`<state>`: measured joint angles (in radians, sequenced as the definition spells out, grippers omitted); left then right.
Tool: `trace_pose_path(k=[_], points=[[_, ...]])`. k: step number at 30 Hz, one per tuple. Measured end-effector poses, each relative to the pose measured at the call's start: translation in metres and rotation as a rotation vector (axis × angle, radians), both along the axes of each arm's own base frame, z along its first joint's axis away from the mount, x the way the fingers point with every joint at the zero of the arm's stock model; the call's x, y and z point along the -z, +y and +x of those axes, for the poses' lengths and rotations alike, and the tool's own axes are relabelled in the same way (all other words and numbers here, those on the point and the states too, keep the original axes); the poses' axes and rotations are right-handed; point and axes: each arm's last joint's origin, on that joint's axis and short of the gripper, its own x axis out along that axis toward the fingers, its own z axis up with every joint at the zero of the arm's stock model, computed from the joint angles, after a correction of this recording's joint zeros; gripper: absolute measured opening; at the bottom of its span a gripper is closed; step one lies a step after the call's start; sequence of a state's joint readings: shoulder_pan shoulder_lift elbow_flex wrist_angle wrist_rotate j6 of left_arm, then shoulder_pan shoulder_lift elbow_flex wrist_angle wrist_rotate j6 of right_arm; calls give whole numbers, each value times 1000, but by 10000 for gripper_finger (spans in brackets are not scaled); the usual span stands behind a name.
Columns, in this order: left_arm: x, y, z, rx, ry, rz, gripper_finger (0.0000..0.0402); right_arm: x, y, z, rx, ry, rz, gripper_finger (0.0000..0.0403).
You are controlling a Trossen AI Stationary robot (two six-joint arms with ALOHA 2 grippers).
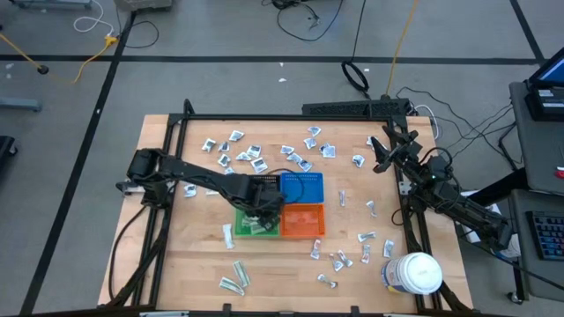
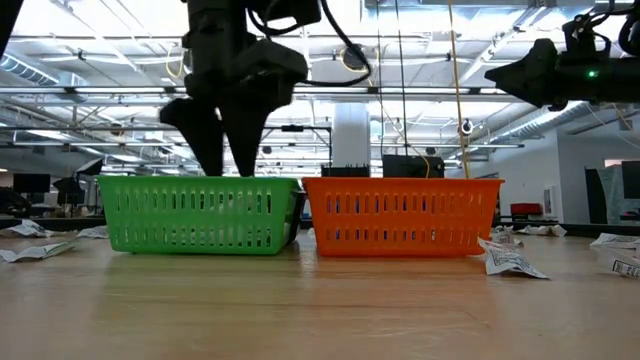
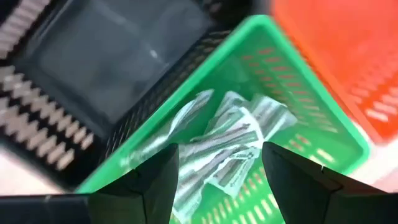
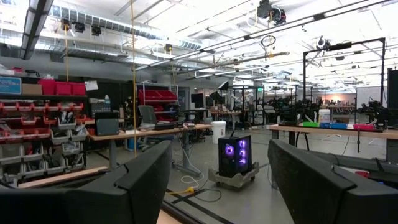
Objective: Pick & Place First Aid Supplies
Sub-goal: Put the bandage into the green bin
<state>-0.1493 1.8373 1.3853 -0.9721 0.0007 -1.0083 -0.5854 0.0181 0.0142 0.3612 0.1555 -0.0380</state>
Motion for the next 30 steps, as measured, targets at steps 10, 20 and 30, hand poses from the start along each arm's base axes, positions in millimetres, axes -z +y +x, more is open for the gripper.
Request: trace_pose_path(k=[10, 20, 30], points=[[-5, 0, -13, -362, 9, -50, 237, 0, 0, 0, 0, -1, -1, 263], [-5, -11, -56, -507, 30, -74, 237, 0, 0, 0, 0, -3, -2, 263], [-5, -33, -100, -623, 25, -76, 237, 0, 0, 0, 0, 0, 0, 263]])
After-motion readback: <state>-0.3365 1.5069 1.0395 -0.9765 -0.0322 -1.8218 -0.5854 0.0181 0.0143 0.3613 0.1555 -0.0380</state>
